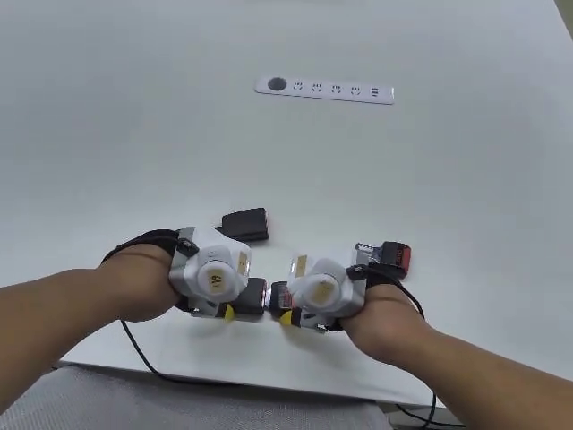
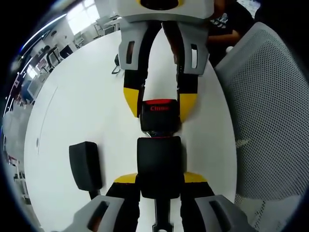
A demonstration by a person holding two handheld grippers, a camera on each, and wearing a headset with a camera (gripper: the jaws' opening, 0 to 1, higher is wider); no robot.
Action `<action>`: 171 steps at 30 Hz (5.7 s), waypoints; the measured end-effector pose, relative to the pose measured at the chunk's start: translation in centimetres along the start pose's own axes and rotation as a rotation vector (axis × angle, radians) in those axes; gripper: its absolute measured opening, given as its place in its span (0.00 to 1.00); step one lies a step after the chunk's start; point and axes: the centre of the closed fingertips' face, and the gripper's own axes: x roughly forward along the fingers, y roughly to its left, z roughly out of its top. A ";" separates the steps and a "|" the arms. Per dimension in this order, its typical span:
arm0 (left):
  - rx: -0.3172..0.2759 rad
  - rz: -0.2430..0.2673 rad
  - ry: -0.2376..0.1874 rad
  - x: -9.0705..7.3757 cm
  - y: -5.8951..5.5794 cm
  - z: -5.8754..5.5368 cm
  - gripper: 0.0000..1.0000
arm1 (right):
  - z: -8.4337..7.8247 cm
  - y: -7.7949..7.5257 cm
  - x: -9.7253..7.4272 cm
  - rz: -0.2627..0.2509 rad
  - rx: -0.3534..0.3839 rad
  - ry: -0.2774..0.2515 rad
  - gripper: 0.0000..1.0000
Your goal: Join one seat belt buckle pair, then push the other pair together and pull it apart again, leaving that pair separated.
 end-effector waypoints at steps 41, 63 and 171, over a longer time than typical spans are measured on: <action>-0.045 0.023 -0.005 -0.3 0.1 0.0 0.33 | -0.3 0.0 -0.2 0.030 0.004 -0.012 0.34; -0.059 0.036 -0.017 -0.2 0.3 0.1 0.34 | -0.3 -0.2 -0.1 0.028 -0.002 -0.025 0.35; -0.111 0.100 -0.015 -1.7 12.1 -0.9 0.51 | -11.8 -9.8 -9.5 -0.069 0.100 0.116 0.35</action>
